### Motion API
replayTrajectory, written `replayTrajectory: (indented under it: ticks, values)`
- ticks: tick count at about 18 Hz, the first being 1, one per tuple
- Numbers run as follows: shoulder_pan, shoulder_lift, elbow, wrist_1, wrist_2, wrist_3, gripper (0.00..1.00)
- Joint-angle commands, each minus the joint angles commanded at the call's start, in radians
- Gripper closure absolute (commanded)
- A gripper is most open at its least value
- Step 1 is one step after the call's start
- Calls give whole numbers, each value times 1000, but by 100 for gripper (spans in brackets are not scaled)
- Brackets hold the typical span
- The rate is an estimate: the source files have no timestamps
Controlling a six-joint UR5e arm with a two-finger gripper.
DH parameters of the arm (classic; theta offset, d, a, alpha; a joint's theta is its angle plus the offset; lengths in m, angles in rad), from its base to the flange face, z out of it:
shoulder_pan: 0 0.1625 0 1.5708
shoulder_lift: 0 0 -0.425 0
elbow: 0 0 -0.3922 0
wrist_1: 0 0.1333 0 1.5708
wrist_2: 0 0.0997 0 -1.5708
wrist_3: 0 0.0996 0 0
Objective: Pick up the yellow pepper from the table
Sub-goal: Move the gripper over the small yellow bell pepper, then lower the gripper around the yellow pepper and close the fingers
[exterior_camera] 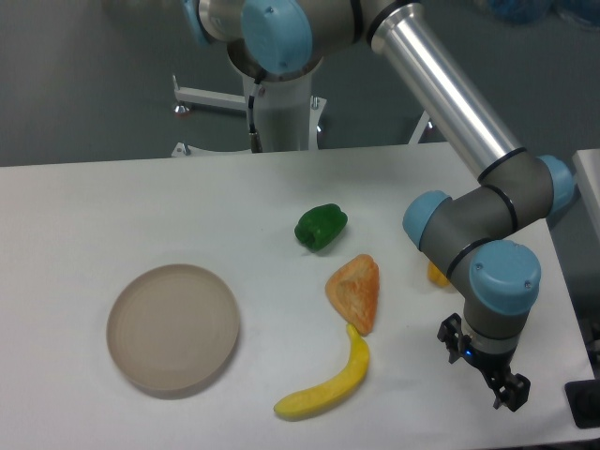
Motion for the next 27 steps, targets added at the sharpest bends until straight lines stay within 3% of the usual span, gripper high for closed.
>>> replayTrajectory:
  ticks: [9, 12, 20, 23, 27]
  values:
    - [2, 40, -21, -12, 0, 0, 0]
    - [20, 107, -96, -28, 0, 0, 0]
    - [116, 316, -316, -176, 2, 14, 0]
    - [141, 365, -417, -164, 15, 14, 0]
    - [143, 371, -483, -141, 15, -3, 0]
